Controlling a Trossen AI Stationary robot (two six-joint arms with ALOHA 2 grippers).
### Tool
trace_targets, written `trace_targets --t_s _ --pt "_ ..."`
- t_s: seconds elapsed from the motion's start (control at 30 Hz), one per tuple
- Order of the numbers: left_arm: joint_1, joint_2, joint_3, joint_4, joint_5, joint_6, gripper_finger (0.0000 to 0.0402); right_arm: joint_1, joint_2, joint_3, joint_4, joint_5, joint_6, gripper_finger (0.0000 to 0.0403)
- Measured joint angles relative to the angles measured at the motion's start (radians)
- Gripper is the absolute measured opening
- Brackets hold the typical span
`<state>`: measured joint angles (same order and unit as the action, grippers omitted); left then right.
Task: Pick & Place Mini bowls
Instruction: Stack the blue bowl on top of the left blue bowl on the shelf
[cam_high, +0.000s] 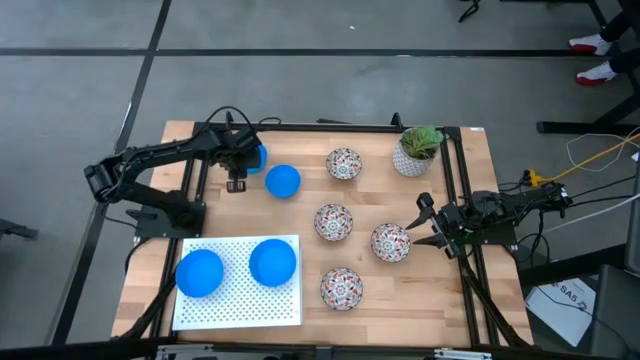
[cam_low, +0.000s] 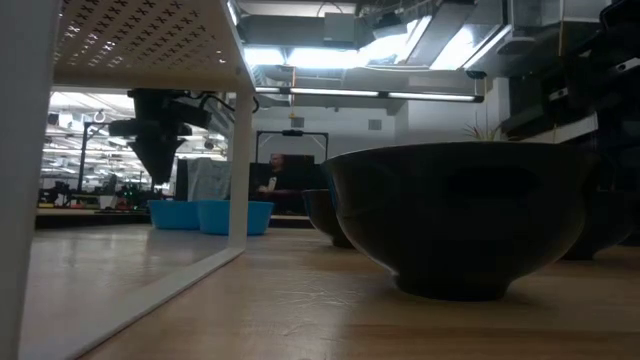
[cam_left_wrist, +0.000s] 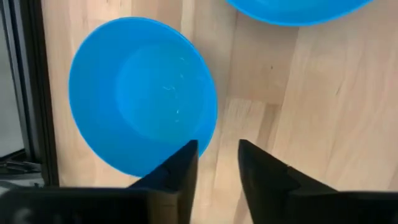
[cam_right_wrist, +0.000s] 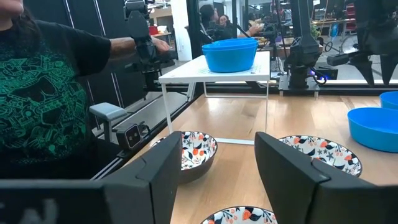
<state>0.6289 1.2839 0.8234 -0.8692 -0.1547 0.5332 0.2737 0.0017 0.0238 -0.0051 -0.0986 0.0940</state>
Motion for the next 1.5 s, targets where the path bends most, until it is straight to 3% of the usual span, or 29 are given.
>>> trace_targets --t_s 0.33,0.9,1.03,1.2,1.5 --pt "0.0 0.028 0.0 0.001 0.006 0.081 0.0184 0.0 0.0 0.0 0.012 0.0 0.001 0.02" --pt "0.001 0.163 0.0 0.035 -0.114 0.114 0.018 0.0 0.0 0.0 0.015 0.0 -0.002 0.02" --pt "0.001 0.177 0.0 0.05 -0.154 0.109 0.0172 0.0 0.0 0.0 0.015 0.0 -0.002 0.02" --pt "0.001 0.196 0.0 0.051 -0.128 0.109 0.0149 0.0 0.0 0.0 0.015 0.0 -0.003 0.02" --pt "0.001 0.228 0.0 0.051 -0.114 0.077 0.0057 0.0 0.0 0.0 0.015 0.0 -0.007 0.02"
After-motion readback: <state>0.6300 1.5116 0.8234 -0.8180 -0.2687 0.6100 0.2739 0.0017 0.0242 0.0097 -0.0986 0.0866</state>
